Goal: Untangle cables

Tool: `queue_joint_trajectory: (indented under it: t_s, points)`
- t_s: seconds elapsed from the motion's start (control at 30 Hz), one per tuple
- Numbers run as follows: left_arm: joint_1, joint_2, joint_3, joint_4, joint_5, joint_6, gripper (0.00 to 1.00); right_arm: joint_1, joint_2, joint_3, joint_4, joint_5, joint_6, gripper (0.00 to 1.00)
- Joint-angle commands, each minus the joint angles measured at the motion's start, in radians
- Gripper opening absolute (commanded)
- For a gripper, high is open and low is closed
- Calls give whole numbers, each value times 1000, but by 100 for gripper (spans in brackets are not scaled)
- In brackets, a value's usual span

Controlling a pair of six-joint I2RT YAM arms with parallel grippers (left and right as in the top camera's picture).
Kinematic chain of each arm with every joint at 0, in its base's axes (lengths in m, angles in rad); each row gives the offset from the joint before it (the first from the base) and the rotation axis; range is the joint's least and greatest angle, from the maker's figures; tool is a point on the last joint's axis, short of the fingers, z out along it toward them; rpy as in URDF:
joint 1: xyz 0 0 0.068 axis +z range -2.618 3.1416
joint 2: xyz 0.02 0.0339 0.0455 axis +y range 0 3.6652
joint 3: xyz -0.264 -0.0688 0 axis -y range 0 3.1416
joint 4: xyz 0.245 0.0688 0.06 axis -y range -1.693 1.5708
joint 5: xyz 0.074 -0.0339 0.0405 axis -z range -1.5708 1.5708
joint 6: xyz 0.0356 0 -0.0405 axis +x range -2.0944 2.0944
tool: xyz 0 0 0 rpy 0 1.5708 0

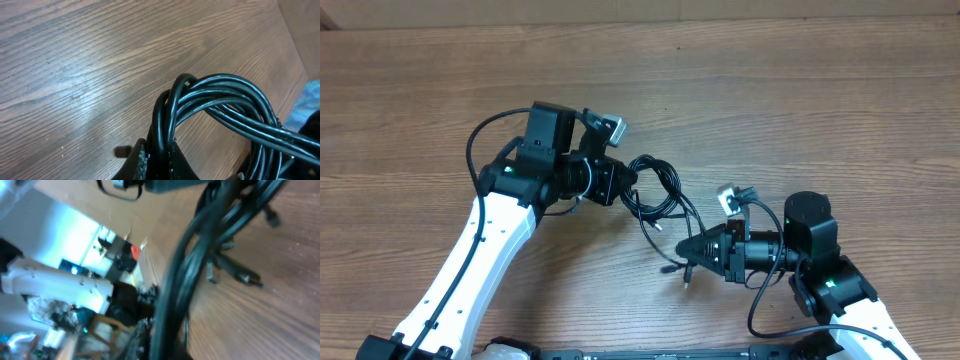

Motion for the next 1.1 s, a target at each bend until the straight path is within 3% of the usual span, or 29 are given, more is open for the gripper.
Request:
queue_joint_trajectory:
  t_s: [0.0,0.27,0.57,0.83,1.07]
  points:
    - [3,-14,21,18,-116,-20,4,6,-6,13,47,-21,66,4]
    - [2,-14,21,39,-454,-69,4,3,-5,52,138,-23,303,4]
    - [-40,-14,21,99,-468,-69,4,6,-4,108,287,39,702,4]
    - [-211,-14,21,183,-476,-72,4,84,64,108,283,238,784,4]
    - [-254,-14,21,178,-449,-140,4,106,164,108,252,361,784,4]
